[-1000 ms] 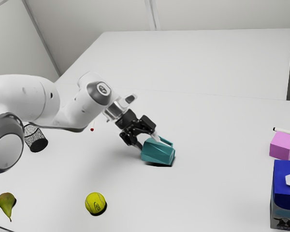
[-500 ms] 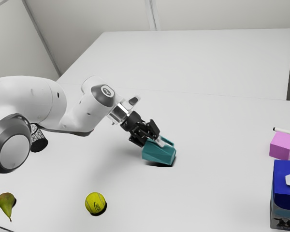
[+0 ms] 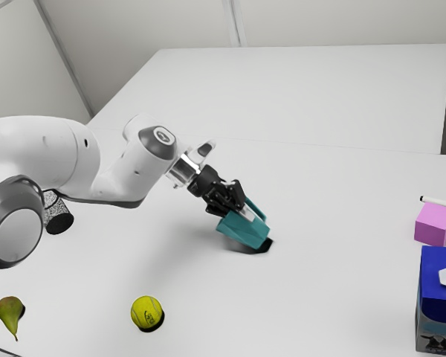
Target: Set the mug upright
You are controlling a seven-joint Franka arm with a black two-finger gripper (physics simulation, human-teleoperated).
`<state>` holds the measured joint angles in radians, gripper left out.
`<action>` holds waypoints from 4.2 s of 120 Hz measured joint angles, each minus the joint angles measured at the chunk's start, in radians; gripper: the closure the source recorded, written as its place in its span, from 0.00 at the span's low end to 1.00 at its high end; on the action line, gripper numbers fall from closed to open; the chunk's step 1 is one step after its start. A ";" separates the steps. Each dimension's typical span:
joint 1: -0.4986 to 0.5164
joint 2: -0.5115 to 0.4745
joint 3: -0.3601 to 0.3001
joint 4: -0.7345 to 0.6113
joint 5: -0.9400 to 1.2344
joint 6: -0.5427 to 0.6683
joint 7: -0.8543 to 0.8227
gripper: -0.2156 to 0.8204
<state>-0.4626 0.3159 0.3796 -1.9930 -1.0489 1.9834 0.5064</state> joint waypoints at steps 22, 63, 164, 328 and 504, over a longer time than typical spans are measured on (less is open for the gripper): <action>-0.001 -0.028 0.006 -0.003 0.029 -0.001 0.003 0.94; -0.018 -0.120 0.017 -0.013 0.305 0.068 -0.073 0.96; -0.018 -0.208 0.044 -0.130 0.918 0.163 -0.767 0.96; -0.029 -0.143 0.062 -0.156 1.025 0.081 -1.293 0.43; 0.246 -0.306 -0.117 0.245 1.198 -0.219 -0.948 0.21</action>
<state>-0.2168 0.0102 0.2625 -1.7484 0.1492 1.7648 -0.4415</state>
